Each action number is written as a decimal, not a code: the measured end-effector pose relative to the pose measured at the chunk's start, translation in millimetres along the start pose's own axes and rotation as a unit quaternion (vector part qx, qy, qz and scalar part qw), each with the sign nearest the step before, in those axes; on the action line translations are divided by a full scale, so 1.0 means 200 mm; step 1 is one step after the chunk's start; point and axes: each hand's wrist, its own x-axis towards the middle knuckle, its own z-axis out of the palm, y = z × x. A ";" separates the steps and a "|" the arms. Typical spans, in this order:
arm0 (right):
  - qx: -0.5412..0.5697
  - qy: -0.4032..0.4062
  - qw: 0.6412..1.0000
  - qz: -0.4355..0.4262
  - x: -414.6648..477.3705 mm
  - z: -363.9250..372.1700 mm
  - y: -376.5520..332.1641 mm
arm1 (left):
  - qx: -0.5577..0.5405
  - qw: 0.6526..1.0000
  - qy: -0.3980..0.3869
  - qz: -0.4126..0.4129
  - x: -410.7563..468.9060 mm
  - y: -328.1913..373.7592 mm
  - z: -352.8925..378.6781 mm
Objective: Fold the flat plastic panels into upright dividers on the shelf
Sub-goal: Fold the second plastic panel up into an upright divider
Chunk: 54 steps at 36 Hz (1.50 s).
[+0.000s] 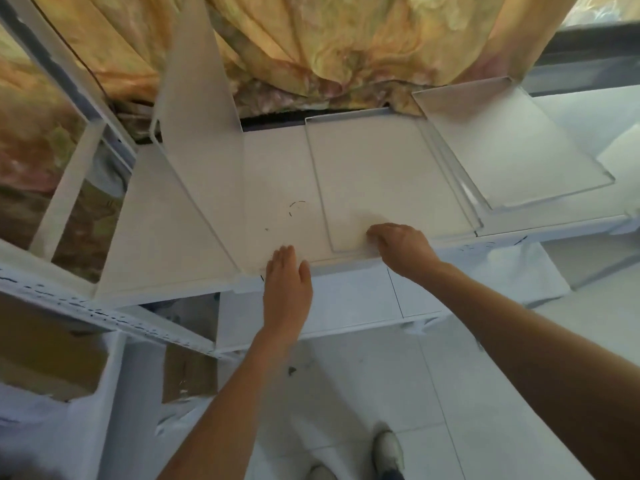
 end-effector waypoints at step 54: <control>-0.068 0.008 0.981 -0.182 0.29 0.08 0.30 | 0.148 0.978 0.136 0.050 0.42 0.18 0.30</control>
